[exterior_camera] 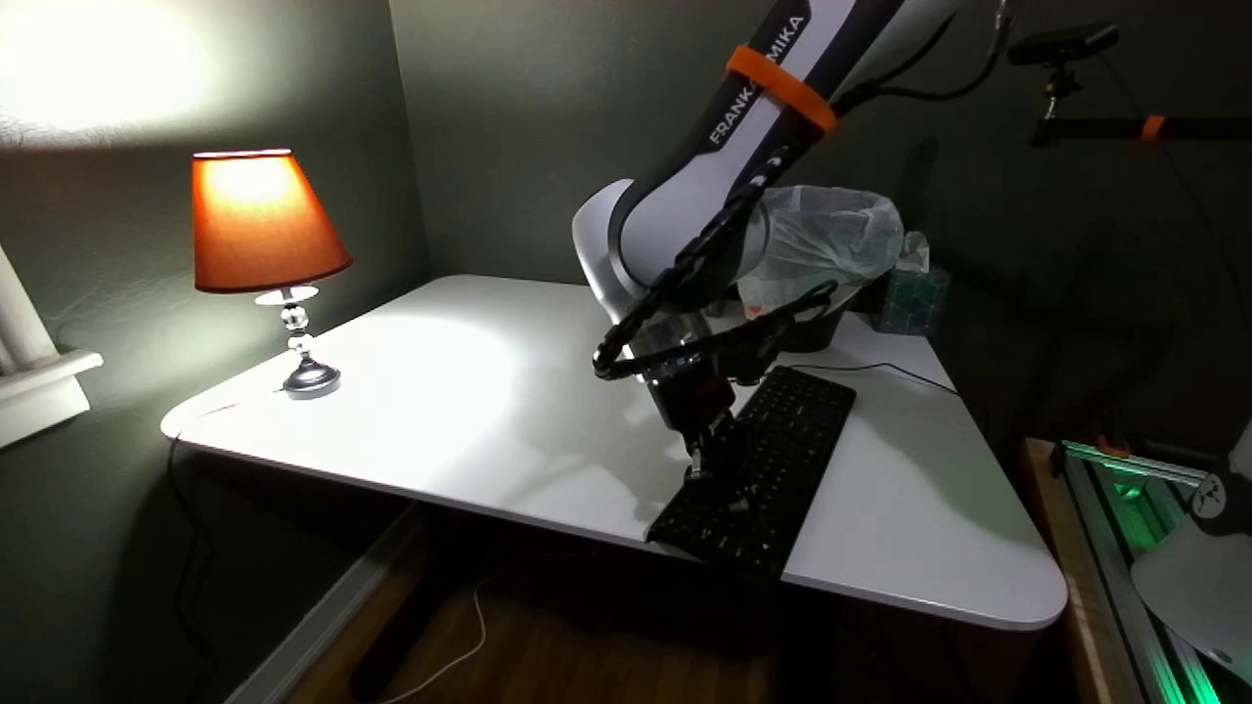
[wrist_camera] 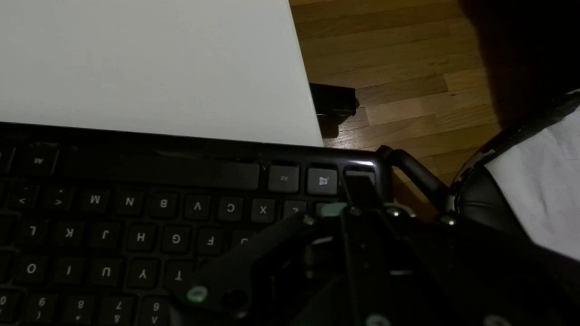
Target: Press a button on the left side of the keyboard
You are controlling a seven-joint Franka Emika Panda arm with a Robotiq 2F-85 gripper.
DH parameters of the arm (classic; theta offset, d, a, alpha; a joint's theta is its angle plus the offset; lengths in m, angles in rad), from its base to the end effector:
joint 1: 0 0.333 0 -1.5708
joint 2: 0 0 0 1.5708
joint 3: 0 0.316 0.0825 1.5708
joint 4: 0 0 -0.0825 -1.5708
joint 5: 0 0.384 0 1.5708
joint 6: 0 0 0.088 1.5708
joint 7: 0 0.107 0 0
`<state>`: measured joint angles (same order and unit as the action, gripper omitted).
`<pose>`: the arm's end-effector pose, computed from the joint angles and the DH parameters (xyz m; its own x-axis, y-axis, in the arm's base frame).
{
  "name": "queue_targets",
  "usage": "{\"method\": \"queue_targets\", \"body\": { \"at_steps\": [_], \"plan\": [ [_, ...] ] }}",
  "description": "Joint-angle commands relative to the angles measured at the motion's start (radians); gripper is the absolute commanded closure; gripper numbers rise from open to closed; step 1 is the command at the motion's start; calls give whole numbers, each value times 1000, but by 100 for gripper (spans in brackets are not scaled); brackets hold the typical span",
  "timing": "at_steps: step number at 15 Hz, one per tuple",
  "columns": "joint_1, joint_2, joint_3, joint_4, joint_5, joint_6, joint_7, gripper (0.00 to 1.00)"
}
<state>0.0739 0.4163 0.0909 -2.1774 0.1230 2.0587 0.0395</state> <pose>0.4874 0.0899 0.1682 0.8549 0.0566 -0.5157 0.0177 -0.9966 -0.0802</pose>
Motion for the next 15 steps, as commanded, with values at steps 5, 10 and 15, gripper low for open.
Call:
{"method": "queue_targets", "body": {
  "at_steps": [5,10,15],
  "plan": [
    [-8,61,6,52,27,-28,-33,100],
    [-8,83,4,62,29,-31,-30,100],
    [-8,98,3,71,28,-37,-27,100]
  ]
}}
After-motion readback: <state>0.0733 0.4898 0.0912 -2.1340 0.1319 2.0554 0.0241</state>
